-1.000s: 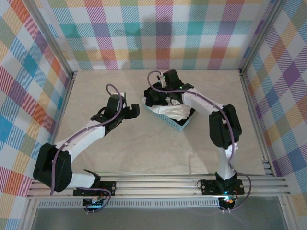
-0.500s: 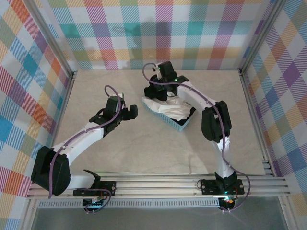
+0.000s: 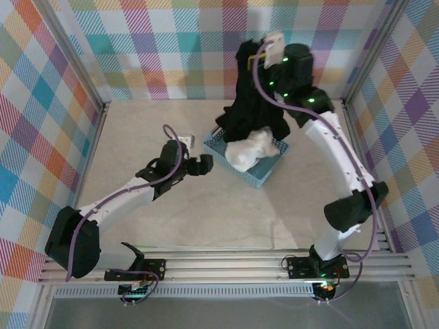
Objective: Fold the inside-out t-shirt
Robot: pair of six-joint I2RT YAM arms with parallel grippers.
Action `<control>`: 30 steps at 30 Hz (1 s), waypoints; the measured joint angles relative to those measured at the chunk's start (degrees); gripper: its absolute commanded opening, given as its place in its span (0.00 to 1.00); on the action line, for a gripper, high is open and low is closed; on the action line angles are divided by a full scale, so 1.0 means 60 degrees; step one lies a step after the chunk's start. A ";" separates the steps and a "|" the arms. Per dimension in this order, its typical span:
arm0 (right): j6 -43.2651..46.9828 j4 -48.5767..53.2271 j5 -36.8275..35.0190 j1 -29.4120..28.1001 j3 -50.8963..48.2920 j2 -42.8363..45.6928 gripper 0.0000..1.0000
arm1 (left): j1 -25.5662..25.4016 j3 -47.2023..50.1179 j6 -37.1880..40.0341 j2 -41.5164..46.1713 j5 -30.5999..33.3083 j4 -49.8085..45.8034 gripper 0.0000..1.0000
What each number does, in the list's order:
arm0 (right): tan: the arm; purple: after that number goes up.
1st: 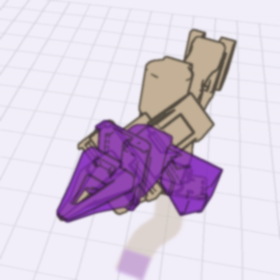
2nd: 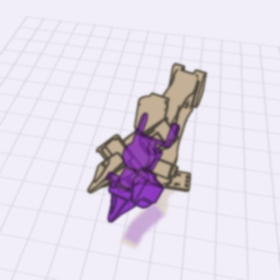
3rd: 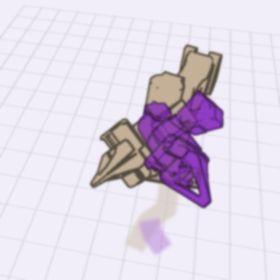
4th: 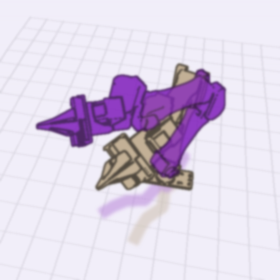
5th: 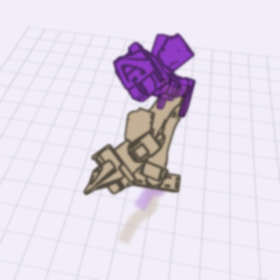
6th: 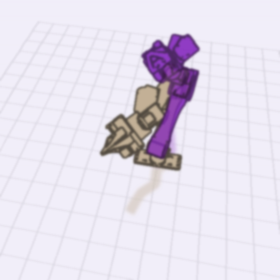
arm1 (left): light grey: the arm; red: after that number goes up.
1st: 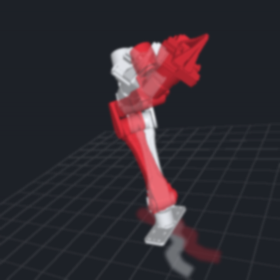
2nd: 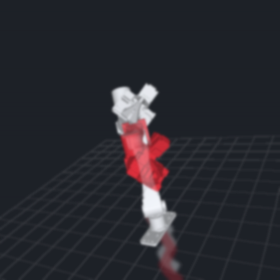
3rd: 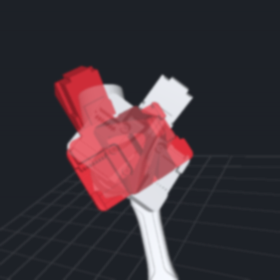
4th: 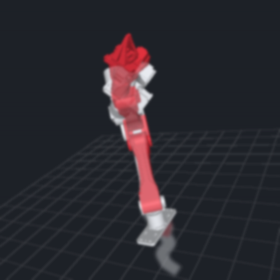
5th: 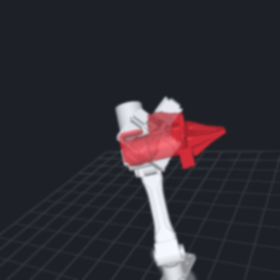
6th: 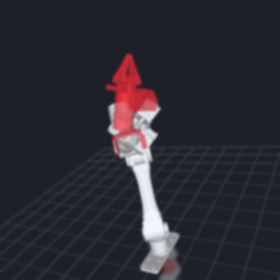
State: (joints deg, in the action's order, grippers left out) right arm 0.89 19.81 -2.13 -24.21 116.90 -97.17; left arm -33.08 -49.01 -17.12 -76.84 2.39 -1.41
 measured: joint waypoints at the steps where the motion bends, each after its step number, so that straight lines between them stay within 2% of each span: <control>1: -0.0007 -0.0011 0.0022 0.0135 0.0226 0.0168 0.01 | -0.0259 -0.0168 0.0000 -0.0280 -0.0066 0.0069 0.93; 8: -0.0066 0.0503 0.0120 0.0608 0.1752 0.0419 0.01 | -0.0780 -0.1137 -0.0189 -0.1851 -0.0313 0.0229 0.93; 13: -0.0058 0.1566 0.0226 0.0769 0.3111 -0.0342 0.01 | -0.0984 -0.1370 -0.0044 -0.1909 -0.0233 0.0237 0.93; 20: 0.0044 0.2951 0.0109 0.1228 0.4783 -0.0820 0.01 | -0.2237 -0.1381 0.0958 -0.1934 -0.0310 0.0240 0.91; 24: 0.0095 0.2994 -0.0073 0.1494 0.5475 -0.0652 0.01 | -0.2466 -0.1388 0.1279 -0.1982 -0.0364 0.0233 0.90; 30: 0.1453 0.3136 -0.1920 0.2113 0.5774 0.0138 0.00 | -0.2539 -0.3140 0.1632 -0.3552 -0.0390 -0.0368 0.91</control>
State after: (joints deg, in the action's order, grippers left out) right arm 9.61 38.63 -13.65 -11.53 151.55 -96.33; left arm -48.31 -67.85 -7.33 -98.15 0.05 -3.62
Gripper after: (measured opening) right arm 0.081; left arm 0.909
